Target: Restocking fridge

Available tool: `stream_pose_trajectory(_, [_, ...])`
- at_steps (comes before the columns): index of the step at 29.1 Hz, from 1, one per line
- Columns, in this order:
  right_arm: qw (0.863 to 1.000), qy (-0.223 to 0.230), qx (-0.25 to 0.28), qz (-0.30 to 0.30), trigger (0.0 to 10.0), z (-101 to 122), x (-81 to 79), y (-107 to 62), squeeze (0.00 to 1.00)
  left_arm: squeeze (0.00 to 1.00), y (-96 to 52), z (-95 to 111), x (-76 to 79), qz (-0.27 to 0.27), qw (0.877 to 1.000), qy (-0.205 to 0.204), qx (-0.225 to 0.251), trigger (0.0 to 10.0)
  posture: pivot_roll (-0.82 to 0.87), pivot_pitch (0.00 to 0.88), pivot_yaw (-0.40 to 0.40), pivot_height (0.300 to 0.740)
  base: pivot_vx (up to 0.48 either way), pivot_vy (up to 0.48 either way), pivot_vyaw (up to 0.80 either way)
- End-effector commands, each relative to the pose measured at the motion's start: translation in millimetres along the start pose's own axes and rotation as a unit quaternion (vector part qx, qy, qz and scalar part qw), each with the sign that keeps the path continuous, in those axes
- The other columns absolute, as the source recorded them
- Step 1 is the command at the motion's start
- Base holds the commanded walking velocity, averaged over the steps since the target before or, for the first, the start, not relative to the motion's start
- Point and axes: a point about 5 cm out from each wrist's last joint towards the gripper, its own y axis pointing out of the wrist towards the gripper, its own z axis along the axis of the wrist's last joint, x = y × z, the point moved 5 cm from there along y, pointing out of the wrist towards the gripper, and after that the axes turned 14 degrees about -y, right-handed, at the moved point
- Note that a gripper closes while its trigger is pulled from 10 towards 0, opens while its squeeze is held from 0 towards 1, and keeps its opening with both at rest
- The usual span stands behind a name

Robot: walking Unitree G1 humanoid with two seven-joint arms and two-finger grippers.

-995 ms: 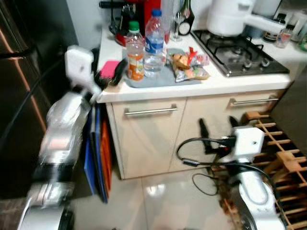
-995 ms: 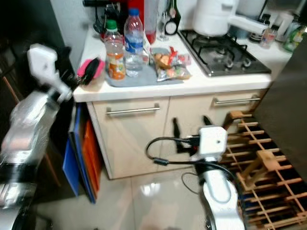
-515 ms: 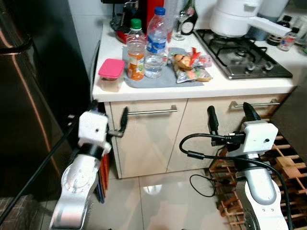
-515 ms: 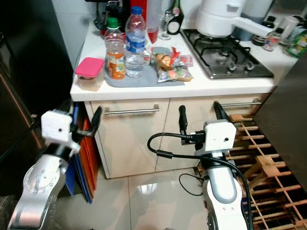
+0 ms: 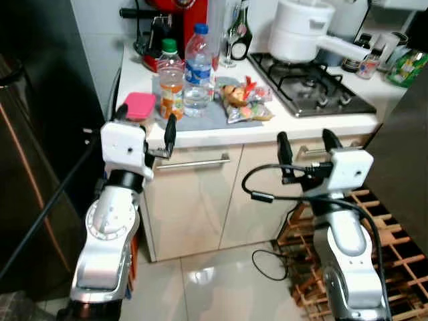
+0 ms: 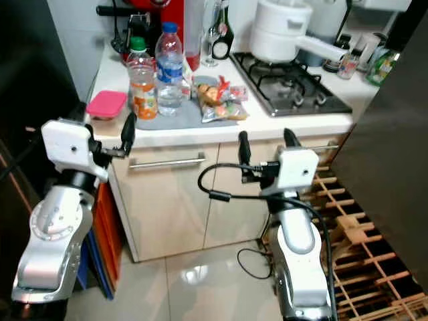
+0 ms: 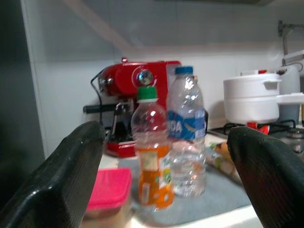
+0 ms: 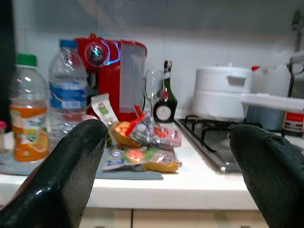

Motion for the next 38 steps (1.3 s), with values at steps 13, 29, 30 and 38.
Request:
stream_pose_trajectory(13, [1.000, 0.017, 0.010, 0.018, 10.0, 0.6, -8.2, 7.8, 0.00, 0.00, 16.6, 46.0, -11.6, 0.042, 0.995, 0.030, 0.081, 10.0, -0.04, 0.000, -0.045, 0.740, 0.478, 0.000, 0.00])
stream_pose_trajectory(29, [0.998, 0.036, 0.027, 0.046, 10.0, 11.9, -21.6, 6.2, 0.00, 0.00, 88.5, 62.3, -5.9, -0.089, 0.986, -0.140, 0.005, 10.0, -0.05, 0.000, -0.016, 0.740, 0.106, 0.000, 0.00])
stream_pose_trajectory(30, [0.997, 0.041, 0.025, 0.054, 10.0, 11.2, -24.2, 6.4, 0.00, 0.00, 89.7, 53.7, -3.5, -0.100, 0.984, -0.144, -0.015, 10.0, -0.05, 0.000, -0.016, 0.740, 0.000, 0.000, 0.00])
stream_pose_trajectory(38, [0.997, 0.043, 0.005, 0.071, 10.0, 4.7, -26.5, -2.8, 0.00, 0.00, 96.9, 34.8, 9.0, -0.172, 0.971, -0.149, -0.077, 10.0, -0.08, 0.000, 0.011, 0.740, 0.000, 0.000, 0.00])
